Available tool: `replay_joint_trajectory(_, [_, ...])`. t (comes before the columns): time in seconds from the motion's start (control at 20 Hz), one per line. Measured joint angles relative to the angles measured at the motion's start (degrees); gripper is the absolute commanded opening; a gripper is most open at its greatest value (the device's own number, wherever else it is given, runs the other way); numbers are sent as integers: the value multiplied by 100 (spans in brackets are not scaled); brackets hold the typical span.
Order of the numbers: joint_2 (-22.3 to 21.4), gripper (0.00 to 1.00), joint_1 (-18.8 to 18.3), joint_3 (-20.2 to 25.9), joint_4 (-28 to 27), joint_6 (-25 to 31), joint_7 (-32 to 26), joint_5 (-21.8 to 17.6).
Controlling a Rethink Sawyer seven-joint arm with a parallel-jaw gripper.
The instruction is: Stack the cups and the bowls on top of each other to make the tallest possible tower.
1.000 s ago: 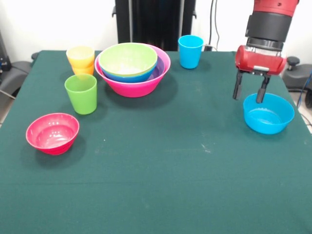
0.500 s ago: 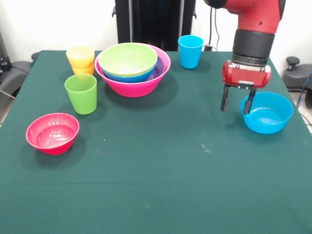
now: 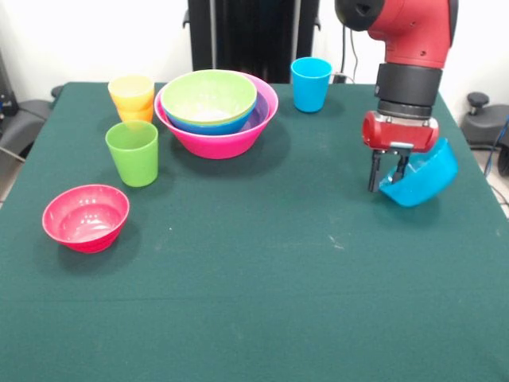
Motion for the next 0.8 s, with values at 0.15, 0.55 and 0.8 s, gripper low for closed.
replay_joint_trajectory(0.15, [40, 0, 110, -113, -38, -44, 0, 0])
replay_joint_trajectory(0.55, [88, 0, 358, -343, -98, -48, 0, 2])
replay_joint_trajectory(0.8, [46, 0, 369, -356, -125, -45, 0, 0])
